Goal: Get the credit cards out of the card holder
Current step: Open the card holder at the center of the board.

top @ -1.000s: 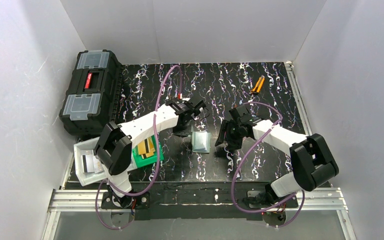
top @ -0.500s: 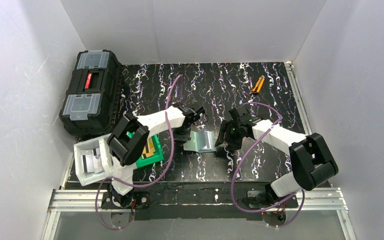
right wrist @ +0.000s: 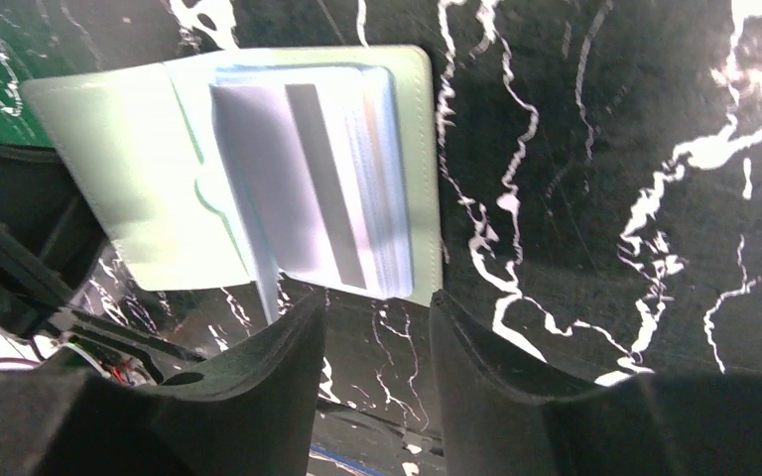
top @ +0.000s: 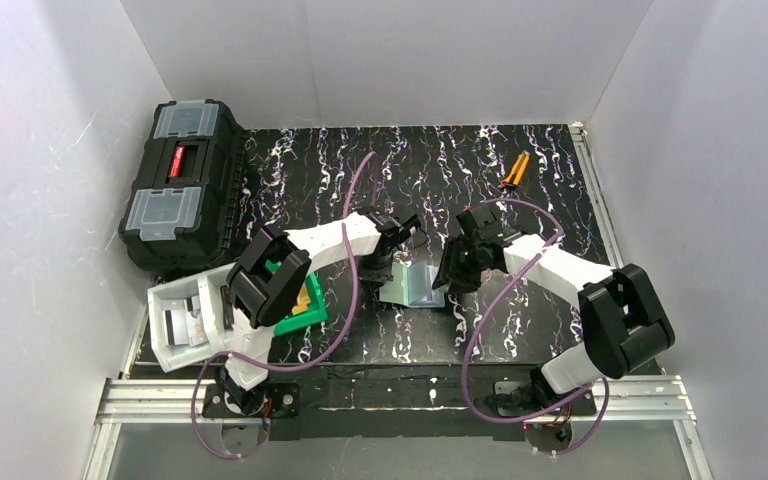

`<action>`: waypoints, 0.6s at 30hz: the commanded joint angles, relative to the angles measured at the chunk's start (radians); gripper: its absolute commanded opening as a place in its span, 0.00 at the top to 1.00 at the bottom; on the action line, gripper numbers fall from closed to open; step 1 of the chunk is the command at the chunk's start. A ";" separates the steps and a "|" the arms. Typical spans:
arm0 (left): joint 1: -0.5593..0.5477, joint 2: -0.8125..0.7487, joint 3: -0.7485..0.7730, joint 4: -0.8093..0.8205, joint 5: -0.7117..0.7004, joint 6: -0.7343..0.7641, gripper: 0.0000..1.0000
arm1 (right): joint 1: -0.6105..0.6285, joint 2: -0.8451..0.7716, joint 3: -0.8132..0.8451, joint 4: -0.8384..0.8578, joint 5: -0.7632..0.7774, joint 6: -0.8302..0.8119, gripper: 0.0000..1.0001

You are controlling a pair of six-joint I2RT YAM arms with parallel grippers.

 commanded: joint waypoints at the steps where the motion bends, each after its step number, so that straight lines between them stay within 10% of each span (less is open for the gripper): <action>1: -0.007 -0.012 -0.022 0.000 0.000 -0.015 1.00 | -0.001 0.045 0.107 -0.008 -0.001 -0.011 0.53; 18: -0.007 -0.083 -0.056 0.002 0.012 0.012 1.00 | 0.014 0.165 0.183 0.067 -0.148 0.042 0.62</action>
